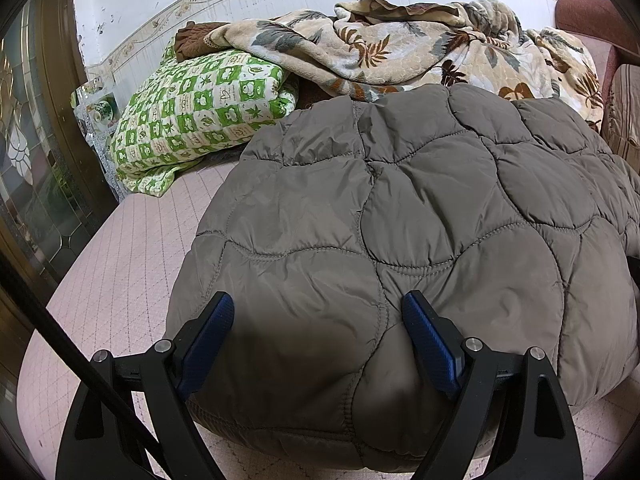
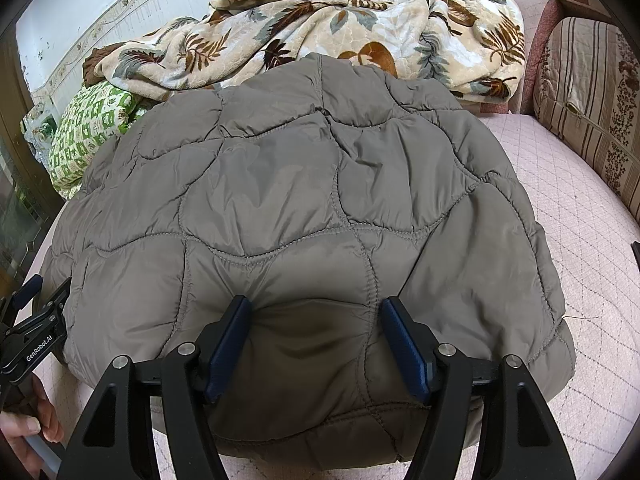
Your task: Fold large clothes
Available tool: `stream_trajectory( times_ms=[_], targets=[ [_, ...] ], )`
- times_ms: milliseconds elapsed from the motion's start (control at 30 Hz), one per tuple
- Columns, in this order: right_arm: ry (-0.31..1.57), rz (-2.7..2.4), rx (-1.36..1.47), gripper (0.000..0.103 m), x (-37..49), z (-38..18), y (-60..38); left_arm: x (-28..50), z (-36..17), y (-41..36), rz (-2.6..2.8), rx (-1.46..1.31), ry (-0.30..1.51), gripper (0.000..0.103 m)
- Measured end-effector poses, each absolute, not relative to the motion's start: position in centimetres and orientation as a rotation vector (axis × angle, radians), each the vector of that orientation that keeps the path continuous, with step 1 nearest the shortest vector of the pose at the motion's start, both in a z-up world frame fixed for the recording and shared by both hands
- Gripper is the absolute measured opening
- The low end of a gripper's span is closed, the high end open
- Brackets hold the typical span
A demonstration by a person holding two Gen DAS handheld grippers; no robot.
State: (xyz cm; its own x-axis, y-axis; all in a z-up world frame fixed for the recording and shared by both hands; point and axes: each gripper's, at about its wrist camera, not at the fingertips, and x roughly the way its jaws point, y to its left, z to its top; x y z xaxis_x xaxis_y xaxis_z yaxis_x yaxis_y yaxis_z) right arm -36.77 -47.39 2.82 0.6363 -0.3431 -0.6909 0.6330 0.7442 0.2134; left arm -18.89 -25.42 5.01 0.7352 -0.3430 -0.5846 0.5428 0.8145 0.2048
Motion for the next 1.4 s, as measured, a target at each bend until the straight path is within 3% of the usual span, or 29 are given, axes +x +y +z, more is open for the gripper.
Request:
stream_trajectory(
  times_ms=[233,500,933,1200,1233,1300,1367,1400],
  targets=[
    [0.634,-0.545,0.535,0.073,-38.4,3.5,-47.7,-17.6,6.2,-23.7,-0.553,0.268,0.635,0.086],
    [0.504,-0.642,0.735,0.079,-46.4,4.4,-50.7,-14.7,7.9,-17.8,-0.519,0.076,0.726,0.086],
    [0.390,-0.645,1.244,0.084,-52.9,-1.2,-53.9,-10.6,2.8,-9.6,-0.572,-0.310,1.088,0.086],
    [0.290,-0.629,1.335,0.094,-50.7,-2.7,-54.1,-10.6,1.2,-11.1,-0.601,-0.397,1.090,0.086],
    [0.295,-0.639,1.337,0.093,-50.5,-2.9,-54.1,-10.5,1.1,-11.2,-0.587,-0.404,1.089,0.086],
    [0.330,-0.667,1.295,0.078,-49.6,-2.7,-54.3,-10.4,1.3,-12.4,-0.561,-0.383,1.074,0.085],
    [0.388,-0.696,1.184,0.056,-48.6,-1.7,-54.1,-10.6,2.3,-13.8,-0.542,-0.300,1.034,0.074],
    [0.416,-0.708,1.128,0.051,-48.2,-1.2,-53.9,-10.8,2.8,-14.5,-0.532,-0.231,1.004,0.068]
  ],
)
